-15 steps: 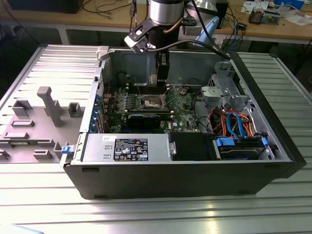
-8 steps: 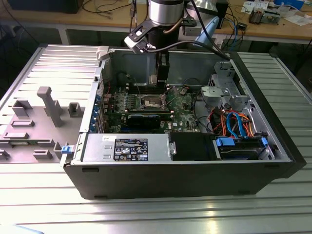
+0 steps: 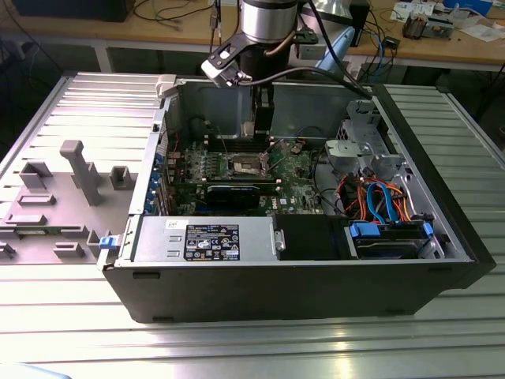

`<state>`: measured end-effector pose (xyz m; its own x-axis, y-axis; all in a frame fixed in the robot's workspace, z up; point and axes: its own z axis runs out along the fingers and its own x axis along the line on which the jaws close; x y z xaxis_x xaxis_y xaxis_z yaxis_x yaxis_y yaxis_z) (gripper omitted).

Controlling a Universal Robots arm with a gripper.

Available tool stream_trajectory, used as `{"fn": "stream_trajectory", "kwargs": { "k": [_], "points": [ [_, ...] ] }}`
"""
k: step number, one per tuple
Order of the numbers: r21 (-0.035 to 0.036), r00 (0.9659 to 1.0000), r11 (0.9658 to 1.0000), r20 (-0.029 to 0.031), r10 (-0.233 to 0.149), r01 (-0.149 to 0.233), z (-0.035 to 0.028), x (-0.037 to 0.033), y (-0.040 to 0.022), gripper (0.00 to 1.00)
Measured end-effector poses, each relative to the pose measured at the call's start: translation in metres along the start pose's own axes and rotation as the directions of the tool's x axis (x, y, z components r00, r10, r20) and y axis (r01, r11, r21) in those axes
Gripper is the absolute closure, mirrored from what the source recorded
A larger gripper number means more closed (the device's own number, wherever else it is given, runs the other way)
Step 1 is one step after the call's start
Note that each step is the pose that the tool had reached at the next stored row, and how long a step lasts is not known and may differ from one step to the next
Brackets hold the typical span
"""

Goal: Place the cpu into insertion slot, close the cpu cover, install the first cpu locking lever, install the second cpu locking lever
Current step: 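Place the cpu into insertion slot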

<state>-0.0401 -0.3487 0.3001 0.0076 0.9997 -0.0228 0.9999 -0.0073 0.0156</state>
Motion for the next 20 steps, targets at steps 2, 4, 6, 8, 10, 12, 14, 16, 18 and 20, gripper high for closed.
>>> {"fn": "stream_trajectory", "kwargs": {
  "k": [2, 4, 6, 8, 10, 12, 14, 16, 18, 20],
  "points": [
    [0.0000, 1.0000, 1.0000, 0.0000, 0.000, 0.000, 0.0004, 0.0000, 0.0000, 0.45],
    [0.0000, 1.0000, 1.0000, 0.0000, 0.000, 0.000, 0.0007, 0.0000, 0.0000, 0.45],
    [0.0000, 1.0000, 1.0000, -0.0001, 0.000, 0.000, 0.0010, 0.0000, 0.0000, 0.45],
    [0.0000, 1.0000, 1.0000, 0.0000, 0.000, 0.000, 0.0014, 0.0000, 0.0000, 0.45],
    [0.0000, 1.0000, 1.0000, 0.0000, 0.000, 0.000, 0.0033, 0.0001, 0.0000, 0.45],
    [0.0000, 1.0000, 1.0000, -0.0001, 0.000, 0.000, 0.0051, 0.0001, -0.0001, 0.45],
    [0.0000, 1.0000, 1.0000, 0.0000, 0.000, 0.000, 0.0054, 0.0001, -0.0001, 0.45],
    [0.0000, 1.0000, 1.0000, 0.0000, 0.000, 0.000, 0.0056, 0.0001, -0.0001, 0.45],
    [0.0000, 1.0000, 1.0000, 0.0000, 0.000, 0.000, 0.0059, 0.0001, -0.0001, 0.45],
    [0.0000, 1.0000, 1.0000, 0.0000, 0.000, 0.000, 0.0062, 0.0001, -0.0001, 0.45]
  ]
}}
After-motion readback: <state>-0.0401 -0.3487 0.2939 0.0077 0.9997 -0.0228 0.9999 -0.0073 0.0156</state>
